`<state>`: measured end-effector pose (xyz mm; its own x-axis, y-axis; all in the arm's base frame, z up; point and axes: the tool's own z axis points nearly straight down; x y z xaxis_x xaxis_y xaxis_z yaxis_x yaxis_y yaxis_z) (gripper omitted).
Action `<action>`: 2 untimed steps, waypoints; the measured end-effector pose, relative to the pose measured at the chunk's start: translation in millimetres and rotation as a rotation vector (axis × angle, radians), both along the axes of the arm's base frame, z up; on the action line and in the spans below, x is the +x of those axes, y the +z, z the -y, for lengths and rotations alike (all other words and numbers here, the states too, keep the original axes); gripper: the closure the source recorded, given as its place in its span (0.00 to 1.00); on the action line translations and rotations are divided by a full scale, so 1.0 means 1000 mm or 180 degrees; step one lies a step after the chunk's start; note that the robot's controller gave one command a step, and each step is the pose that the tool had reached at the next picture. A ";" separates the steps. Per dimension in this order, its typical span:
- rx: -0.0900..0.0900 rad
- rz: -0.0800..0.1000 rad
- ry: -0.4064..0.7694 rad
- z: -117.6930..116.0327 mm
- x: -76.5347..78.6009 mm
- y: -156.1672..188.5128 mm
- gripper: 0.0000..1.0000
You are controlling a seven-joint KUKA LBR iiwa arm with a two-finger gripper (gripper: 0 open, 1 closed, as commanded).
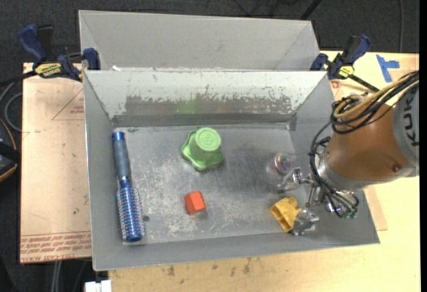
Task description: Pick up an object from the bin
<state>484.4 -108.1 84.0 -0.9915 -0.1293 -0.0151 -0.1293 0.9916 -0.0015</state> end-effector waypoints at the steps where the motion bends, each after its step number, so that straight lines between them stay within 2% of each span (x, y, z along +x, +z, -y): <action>1: -0.0001 -0.0022 0.0006 0.000 -0.002 -0.001 1.00; 2: -0.0008 -0.0013 0.0133 0.005 0.008 0.103 1.00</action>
Offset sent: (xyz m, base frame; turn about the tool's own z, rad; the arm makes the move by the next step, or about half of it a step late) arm 0.0000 0.0000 0.0000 0.0000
